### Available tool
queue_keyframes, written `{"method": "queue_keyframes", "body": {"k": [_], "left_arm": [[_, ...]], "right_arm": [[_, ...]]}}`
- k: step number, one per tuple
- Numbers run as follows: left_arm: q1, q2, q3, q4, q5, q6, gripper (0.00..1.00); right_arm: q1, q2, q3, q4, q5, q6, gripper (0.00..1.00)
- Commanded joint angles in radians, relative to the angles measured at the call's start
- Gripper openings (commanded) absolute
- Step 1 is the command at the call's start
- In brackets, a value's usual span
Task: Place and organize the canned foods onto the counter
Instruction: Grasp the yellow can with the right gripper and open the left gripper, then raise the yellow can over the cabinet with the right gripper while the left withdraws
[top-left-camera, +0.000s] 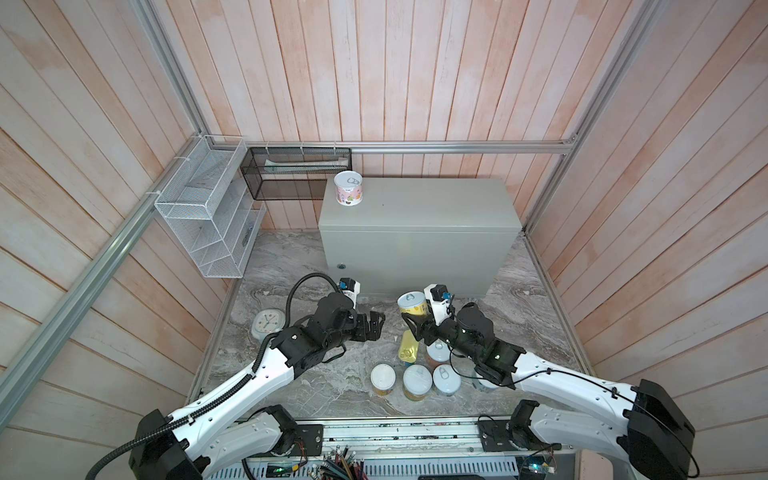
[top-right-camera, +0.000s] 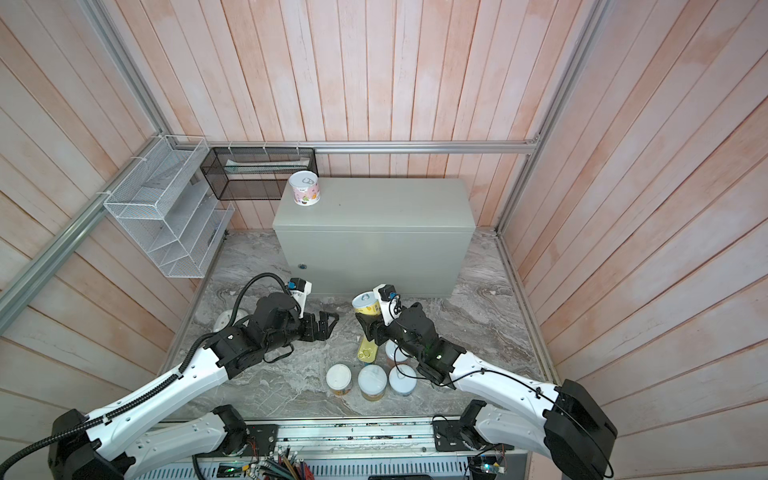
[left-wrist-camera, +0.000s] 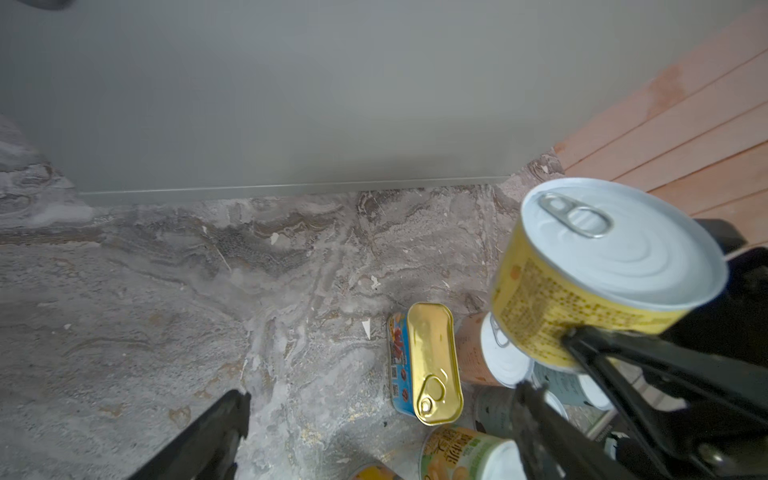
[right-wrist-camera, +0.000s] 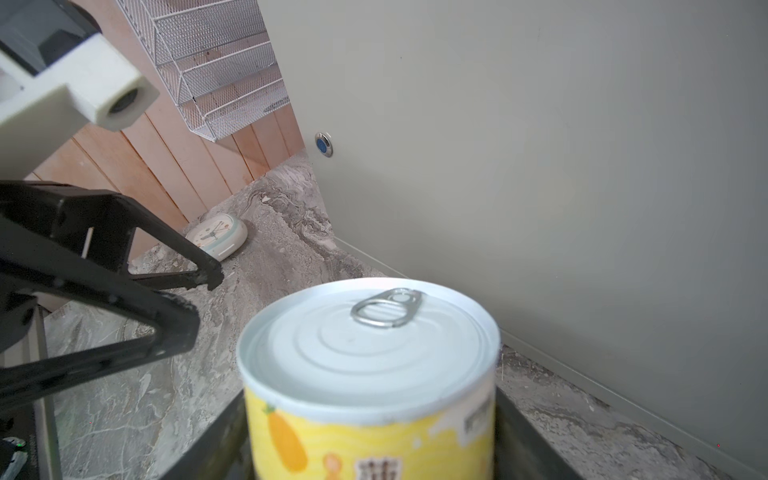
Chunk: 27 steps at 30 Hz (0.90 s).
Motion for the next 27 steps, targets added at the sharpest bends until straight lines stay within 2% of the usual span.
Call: {"method": "queue_keyframes", "body": {"k": [1, 6, 20, 27], "left_arm": [[0.007, -0.03, -0.025, 0.083, -0.116, -0.003, 1.0], [0.014, -0.032, -0.048, 0.086, -0.17, 0.033, 1.0], [0.015, -0.101, -0.22, 0.14, -0.172, -0.018, 1.0], [0.015, -0.139, -0.254, 0.141, -0.178, -0.022, 1.0]], "right_arm": [[-0.003, -0.048, 0.055, 0.008, 0.022, 0.023, 0.65], [-0.003, -0.046, 0.066, 0.012, 0.022, 0.055, 0.65], [-0.002, 0.005, 0.167, -0.024, -0.022, 0.077, 0.65], [-0.003, 0.023, 0.213, -0.012, -0.057, 0.086, 0.65]]}}
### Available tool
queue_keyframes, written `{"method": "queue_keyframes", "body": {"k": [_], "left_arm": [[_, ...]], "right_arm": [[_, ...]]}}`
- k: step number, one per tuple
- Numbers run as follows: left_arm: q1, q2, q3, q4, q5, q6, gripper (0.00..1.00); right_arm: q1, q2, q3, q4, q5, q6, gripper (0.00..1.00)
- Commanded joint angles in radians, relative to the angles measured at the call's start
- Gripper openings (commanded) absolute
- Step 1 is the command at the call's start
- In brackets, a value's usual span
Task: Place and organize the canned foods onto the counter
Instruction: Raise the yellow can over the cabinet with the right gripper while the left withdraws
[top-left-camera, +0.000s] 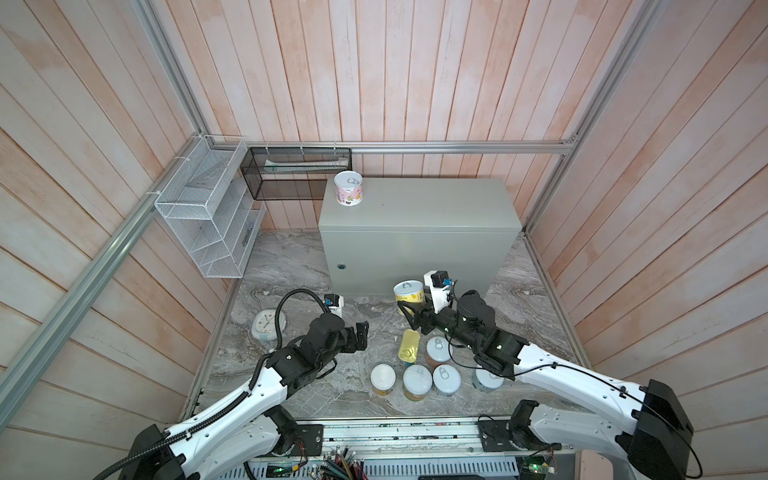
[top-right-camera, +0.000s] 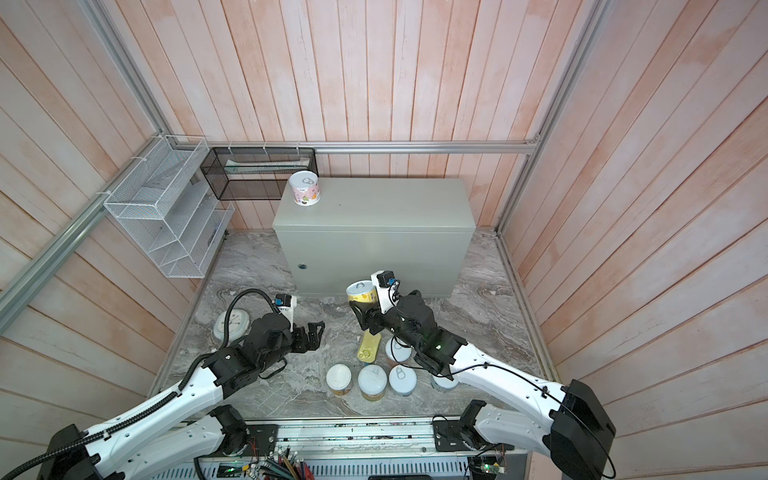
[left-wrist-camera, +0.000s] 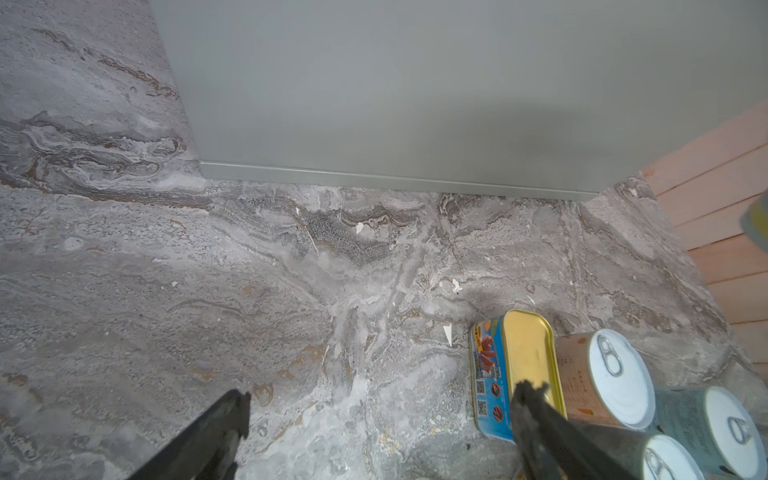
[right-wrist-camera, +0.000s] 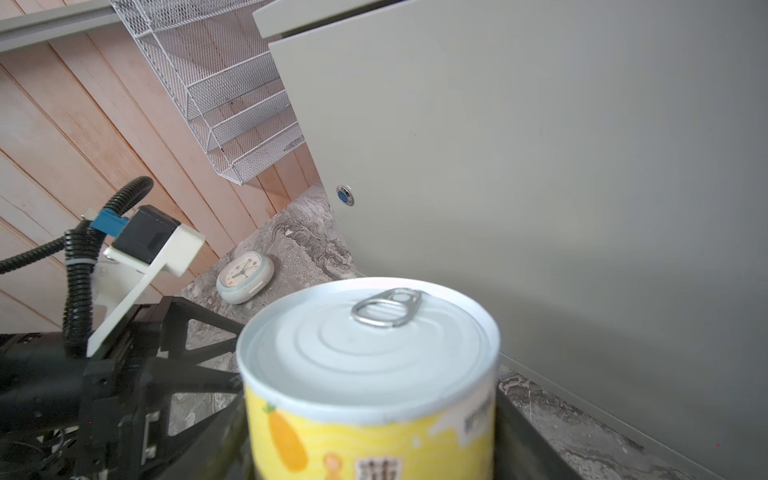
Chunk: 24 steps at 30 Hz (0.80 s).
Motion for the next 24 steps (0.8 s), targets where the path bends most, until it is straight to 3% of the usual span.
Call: {"method": "queue_keyframes", "body": {"k": [1, 20, 24], "left_arm": [[0.004, -0.02, -0.017, 0.022, -0.03, -0.011, 1.0], [0.004, -0.044, -0.018, -0.007, -0.059, -0.016, 1.0], [0.004, -0.076, -0.015, -0.023, -0.097, -0.005, 1.0]], "right_arm": [[-0.002, -0.001, 0.071, 0.066, -0.024, 0.009, 0.65], [-0.003, 0.049, 0.321, 0.043, -0.113, -0.081, 0.66], [-0.003, 0.058, 0.388, 0.049, -0.186, -0.065, 0.66]]}}
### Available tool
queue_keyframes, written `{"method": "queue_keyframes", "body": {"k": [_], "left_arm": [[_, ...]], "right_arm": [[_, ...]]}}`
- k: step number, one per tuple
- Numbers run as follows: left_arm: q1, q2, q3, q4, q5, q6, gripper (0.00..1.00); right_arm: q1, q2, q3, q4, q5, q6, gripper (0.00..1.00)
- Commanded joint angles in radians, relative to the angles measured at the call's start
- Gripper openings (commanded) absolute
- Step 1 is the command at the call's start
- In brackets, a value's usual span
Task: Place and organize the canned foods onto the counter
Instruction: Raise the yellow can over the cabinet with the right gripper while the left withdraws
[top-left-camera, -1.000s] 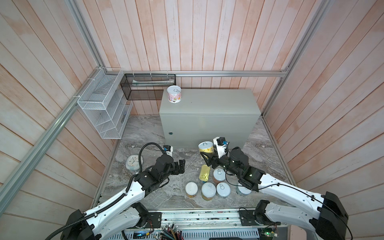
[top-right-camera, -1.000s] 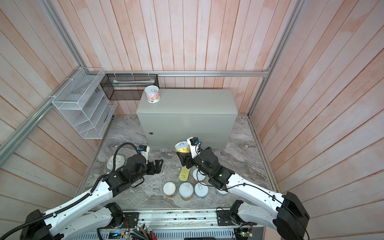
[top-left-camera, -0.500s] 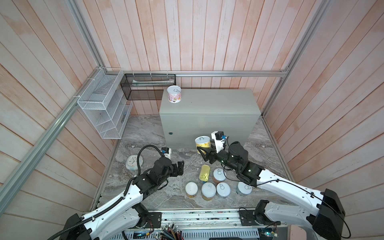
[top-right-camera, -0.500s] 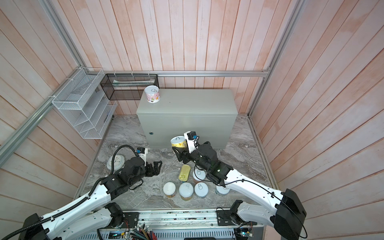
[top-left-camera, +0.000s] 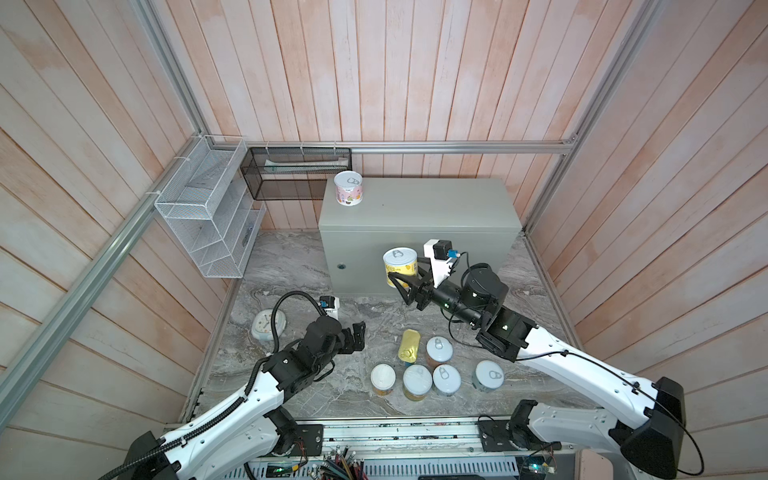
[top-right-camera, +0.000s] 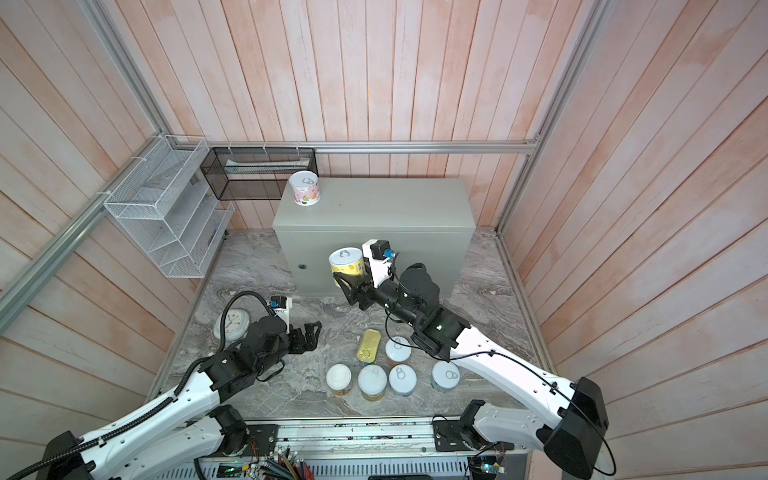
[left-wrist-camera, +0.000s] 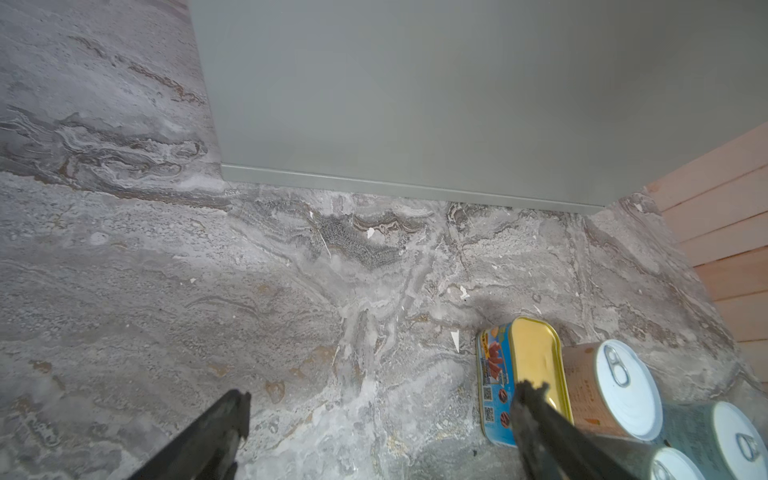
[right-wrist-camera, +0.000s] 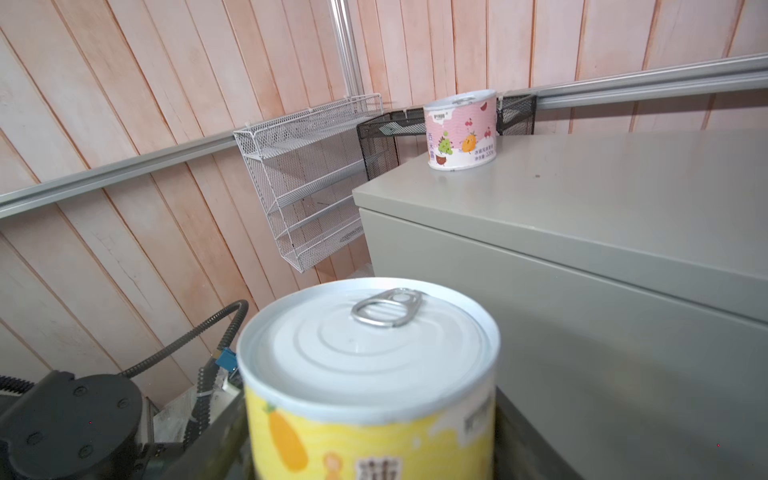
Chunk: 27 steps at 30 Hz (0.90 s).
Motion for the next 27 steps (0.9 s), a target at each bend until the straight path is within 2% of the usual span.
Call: {"method": "queue_keyframes", "body": {"k": [1, 6, 12, 15, 22, 27], "left_arm": [[0.004, -0.04, 0.008, -0.024, -0.058, 0.011, 1.0], [0.004, -0.09, 0.012, -0.051, -0.08, 0.003, 1.0], [0.005, -0.156, -0.001, -0.064, -0.089, -0.011, 1.0], [0.004, -0.167, 0.002, -0.084, -0.09, -0.019, 1.0], [0.004, -0.179, 0.003, -0.113, -0.059, -0.032, 1.0], [0.004, -0.176, 0.014, -0.124, -0.061, -0.024, 1.0]], "right_arm": [[-0.003, 0.001, 0.092, 0.078, -0.092, -0.007, 0.67], [-0.003, 0.047, 0.189, 0.077, -0.115, -0.042, 0.69], [-0.003, 0.173, 0.332, 0.087, -0.144, -0.125, 0.69], [-0.003, 0.237, 0.396, 0.106, -0.101, -0.139, 0.7], [-0.007, 0.379, 0.534, 0.157, -0.147, -0.203, 0.7], [-0.023, 0.459, 0.61, 0.184, -0.166, -0.201, 0.71]]}}
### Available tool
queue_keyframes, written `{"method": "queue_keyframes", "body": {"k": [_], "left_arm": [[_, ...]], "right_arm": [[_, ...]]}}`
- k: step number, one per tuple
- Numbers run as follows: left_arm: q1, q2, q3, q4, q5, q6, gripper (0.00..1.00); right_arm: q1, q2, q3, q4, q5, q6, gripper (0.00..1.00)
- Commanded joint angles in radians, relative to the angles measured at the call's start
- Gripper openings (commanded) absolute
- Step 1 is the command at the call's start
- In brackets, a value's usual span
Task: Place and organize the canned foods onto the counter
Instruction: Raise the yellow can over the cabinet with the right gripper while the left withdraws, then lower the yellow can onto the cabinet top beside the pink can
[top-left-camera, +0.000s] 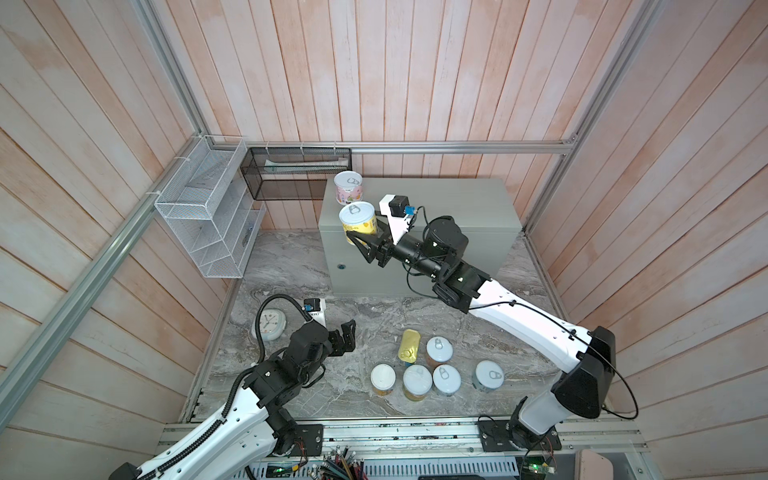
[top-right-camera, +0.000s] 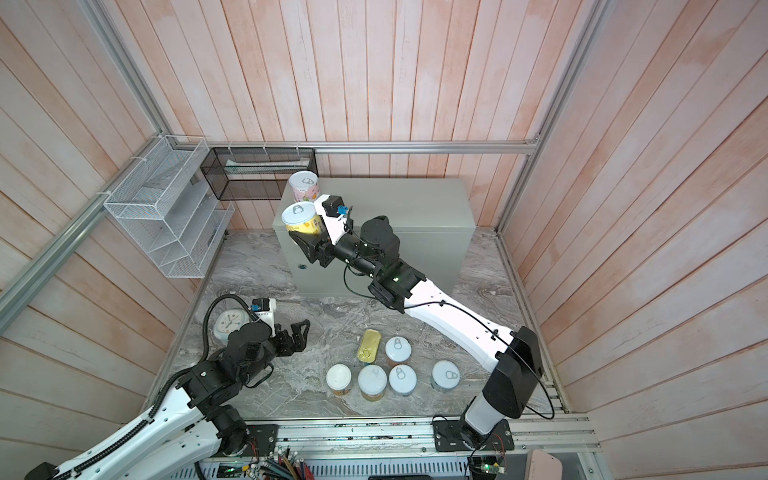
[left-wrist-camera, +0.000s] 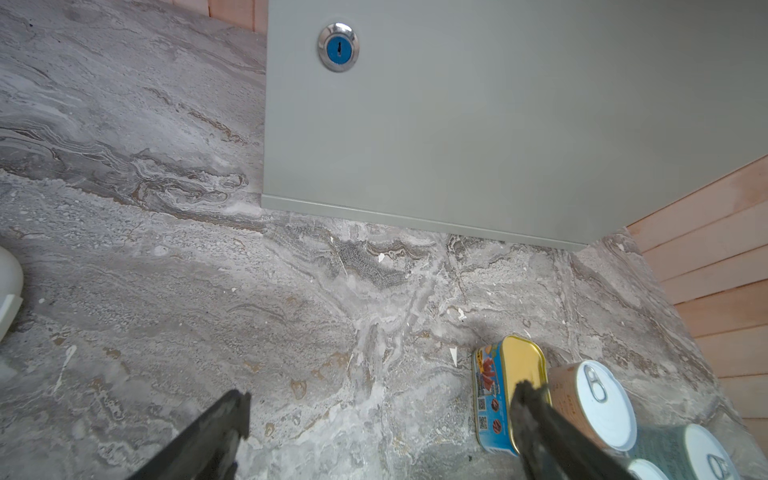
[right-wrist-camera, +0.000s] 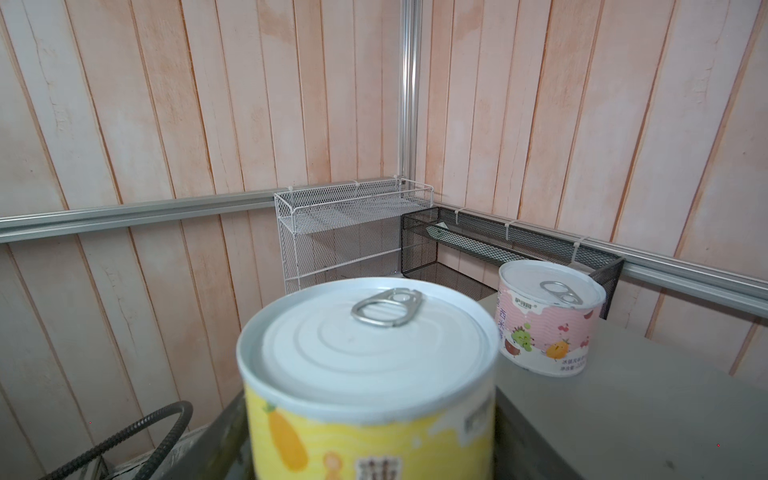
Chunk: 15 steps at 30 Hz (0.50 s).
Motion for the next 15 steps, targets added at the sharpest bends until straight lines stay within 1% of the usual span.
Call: {"method": "queue_keyframes", "body": {"k": [1, 5, 15], "left_arm": [[0.004, -0.006, 0.016, -0.023, -0.009, -0.005, 1.0], [0.004, 0.0, 0.014, 0.0, -0.01, -0.006, 1.0], [0.004, 0.032, 0.022, 0.003, -0.001, 0.001, 1.0]], "right_arm": [[-0.016, 0.024, 0.093, 0.114, -0.028, -0.027, 0.71], [-0.027, 0.096, 0.206, 0.062, -0.033, -0.047, 0.72], [-0.072, 0.239, 0.403, -0.035, -0.037, -0.065, 0.72]]}}
